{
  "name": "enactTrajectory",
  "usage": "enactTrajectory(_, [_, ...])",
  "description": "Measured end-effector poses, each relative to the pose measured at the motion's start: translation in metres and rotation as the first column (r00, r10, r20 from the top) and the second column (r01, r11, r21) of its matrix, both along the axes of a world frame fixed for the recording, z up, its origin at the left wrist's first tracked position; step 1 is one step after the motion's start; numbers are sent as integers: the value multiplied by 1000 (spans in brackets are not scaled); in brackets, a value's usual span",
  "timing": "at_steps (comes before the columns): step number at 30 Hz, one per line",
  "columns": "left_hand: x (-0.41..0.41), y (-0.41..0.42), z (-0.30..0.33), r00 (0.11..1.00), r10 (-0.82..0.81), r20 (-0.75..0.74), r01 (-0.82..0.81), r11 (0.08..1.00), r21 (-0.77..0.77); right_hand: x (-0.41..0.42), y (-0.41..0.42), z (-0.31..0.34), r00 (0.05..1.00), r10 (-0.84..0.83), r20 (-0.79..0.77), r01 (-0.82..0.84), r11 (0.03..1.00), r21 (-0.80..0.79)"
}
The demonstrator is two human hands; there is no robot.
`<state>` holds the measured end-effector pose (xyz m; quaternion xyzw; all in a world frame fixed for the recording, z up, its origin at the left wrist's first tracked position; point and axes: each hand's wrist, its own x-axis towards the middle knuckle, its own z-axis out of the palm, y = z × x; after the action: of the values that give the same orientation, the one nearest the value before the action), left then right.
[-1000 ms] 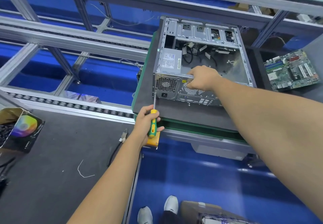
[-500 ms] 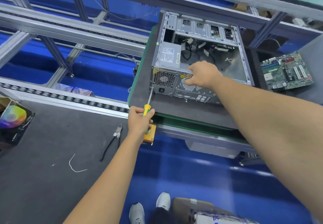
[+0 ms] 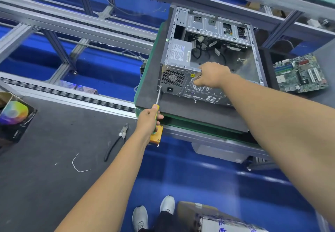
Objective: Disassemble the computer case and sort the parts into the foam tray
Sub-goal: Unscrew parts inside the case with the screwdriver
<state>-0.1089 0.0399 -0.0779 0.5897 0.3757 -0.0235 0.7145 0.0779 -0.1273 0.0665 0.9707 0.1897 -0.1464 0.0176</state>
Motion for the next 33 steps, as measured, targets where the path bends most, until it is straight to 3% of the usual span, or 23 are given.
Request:
enactTrajectory(9, [-3, 9, -7, 997, 64, 39, -64, 998, 1, 3, 1, 1, 999, 13, -34, -13, 1000, 0])
enactTrajectory(25, [-3, 1, 1, 1000, -29, 10, 29, 999, 41, 1, 3, 2, 999, -31, -30, 30, 999, -13])
enactTrajectory(33, [-1, 2, 3, 999, 6, 38, -8, 999, 37, 1, 3, 1, 999, -40, -12, 40, 999, -7])
